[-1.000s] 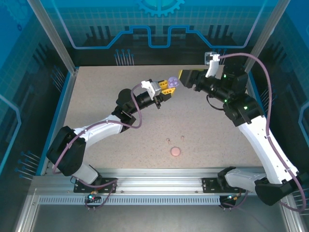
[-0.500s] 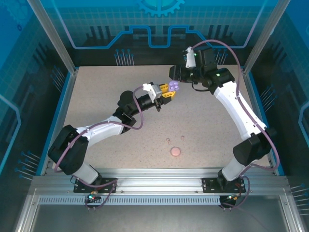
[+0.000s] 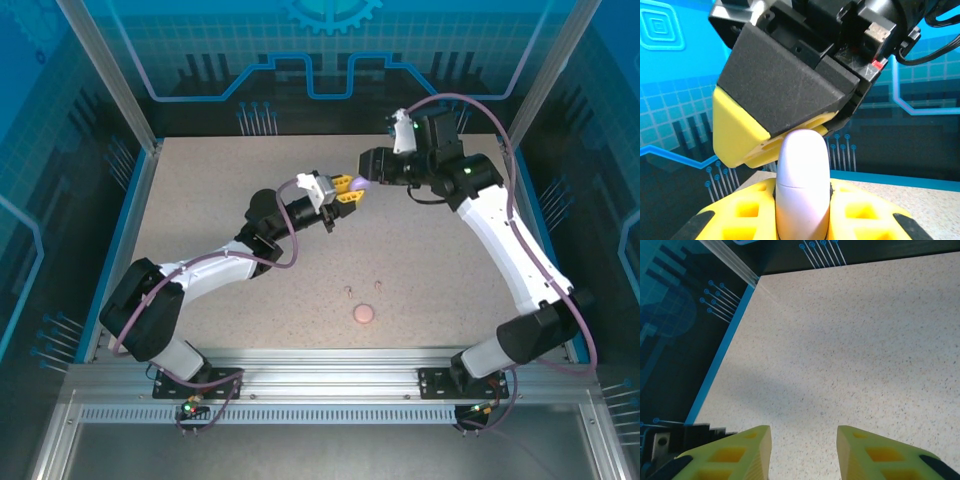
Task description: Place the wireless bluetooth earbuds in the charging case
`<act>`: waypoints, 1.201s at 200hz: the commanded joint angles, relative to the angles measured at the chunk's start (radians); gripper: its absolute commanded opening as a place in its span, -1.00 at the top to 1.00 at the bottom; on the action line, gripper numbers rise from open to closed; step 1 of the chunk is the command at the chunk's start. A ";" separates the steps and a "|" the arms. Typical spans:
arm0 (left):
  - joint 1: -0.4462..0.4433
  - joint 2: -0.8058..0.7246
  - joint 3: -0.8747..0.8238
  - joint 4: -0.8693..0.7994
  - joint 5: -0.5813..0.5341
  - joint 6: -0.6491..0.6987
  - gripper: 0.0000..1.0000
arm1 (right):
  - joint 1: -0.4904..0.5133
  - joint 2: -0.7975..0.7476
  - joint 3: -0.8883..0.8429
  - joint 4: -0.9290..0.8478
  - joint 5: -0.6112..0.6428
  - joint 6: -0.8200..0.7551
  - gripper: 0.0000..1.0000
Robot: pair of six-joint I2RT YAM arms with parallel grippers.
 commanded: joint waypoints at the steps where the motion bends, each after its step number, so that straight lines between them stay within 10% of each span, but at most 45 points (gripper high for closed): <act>1: 0.000 0.022 0.015 0.028 -0.039 -0.011 1.00 | 0.015 -0.046 -0.050 -0.045 -0.013 -0.004 0.20; 44: 0.001 0.094 0.046 -0.024 -0.104 -0.123 1.00 | -0.084 -0.129 -0.141 0.036 0.159 0.115 -0.23; 98: 0.047 0.290 0.192 -0.380 -0.195 -0.552 1.00 | -0.131 -0.159 -0.335 0.066 0.163 0.151 -0.31; 137: 0.120 0.460 0.355 -0.627 -0.065 -0.817 1.00 | -0.118 -0.150 -0.474 0.091 0.164 0.164 -0.32; 240: 0.202 0.768 0.717 -1.031 0.099 -0.935 0.80 | -0.012 -0.088 -0.580 0.080 0.282 0.160 -0.47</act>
